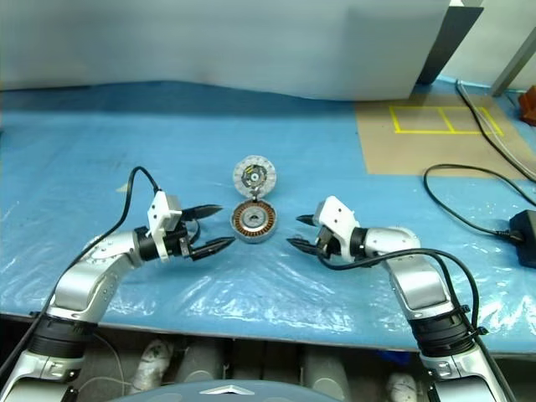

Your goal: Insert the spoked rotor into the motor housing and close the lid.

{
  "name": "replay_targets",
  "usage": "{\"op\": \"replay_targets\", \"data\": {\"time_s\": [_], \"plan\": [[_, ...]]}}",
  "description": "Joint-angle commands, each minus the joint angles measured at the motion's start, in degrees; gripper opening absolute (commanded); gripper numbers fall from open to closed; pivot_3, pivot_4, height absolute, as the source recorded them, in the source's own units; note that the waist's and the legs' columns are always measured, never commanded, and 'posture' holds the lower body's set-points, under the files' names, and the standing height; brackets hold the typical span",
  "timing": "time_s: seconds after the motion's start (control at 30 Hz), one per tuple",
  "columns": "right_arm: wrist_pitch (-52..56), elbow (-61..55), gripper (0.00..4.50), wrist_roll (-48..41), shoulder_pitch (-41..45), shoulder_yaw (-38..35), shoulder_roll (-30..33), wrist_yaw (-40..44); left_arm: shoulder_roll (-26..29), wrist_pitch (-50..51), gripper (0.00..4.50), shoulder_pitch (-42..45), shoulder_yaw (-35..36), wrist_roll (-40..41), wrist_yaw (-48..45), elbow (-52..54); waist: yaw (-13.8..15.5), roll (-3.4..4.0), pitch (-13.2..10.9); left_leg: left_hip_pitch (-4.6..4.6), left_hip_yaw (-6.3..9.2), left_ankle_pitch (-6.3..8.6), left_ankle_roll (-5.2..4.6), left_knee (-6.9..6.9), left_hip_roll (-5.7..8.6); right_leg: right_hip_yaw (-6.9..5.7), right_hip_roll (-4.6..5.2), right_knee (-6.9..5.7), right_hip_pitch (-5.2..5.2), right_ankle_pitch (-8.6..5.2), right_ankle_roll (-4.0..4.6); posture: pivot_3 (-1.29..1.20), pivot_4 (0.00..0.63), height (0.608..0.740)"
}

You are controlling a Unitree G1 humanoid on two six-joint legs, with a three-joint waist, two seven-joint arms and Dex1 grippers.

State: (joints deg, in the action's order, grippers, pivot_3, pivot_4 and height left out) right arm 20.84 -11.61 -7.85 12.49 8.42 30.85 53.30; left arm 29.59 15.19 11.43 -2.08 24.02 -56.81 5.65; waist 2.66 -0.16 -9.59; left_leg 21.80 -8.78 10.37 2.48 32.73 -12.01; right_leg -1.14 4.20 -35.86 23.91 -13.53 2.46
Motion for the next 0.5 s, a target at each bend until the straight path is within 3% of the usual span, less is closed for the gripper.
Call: {"op": "replay_targets", "data": {"time_s": [0.03, 0.43, 0.5], "plan": [[-3.2, 2.5, 2.67, 2.0, -0.7, 1.7, -0.3, -1.8, 0.2, -1.5, 4.5, 1.1, -0.1, -0.3, -0.8, 0.0, 0.0, 0.0, 0.0, 0.02, 0.0, -0.01, 0.01, -0.03, 0.02, 0.0, 0.01, 0.07, -0.01, 0.0, 0.0, 0.0, 0.15, 0.74], [-8.8, 10.8, 2.67, 4.6, -1.1, 3.4, 0.7, -3.3, -0.1, -2.3, 4.5, -0.5, -0.7, -1.1, -0.3, 0.9, 0.1, 0.0, 0.0, -0.14, 0.01, -0.01, 0.01, -0.17, 0.05, -0.04, 0.03, 0.19, -0.22, 0.01, -0.01, 0.0, 0.15, 0.74], [-8.5, 10.4, 2.3, 4.6, -1.6, 3.5, 1.1, -3.2, 0.0, -2.5, 4.5, -0.6, -0.6, -1.2, -0.4, 0.8, 0.1, 0.0, 0.0, -0.21, 0.01, 0.0, 0.01, -0.18, 0.05, -0.04, 0.03, 0.2, -0.31, 0.01, -0.01, 0.0, 0.15, 0.74]]}}
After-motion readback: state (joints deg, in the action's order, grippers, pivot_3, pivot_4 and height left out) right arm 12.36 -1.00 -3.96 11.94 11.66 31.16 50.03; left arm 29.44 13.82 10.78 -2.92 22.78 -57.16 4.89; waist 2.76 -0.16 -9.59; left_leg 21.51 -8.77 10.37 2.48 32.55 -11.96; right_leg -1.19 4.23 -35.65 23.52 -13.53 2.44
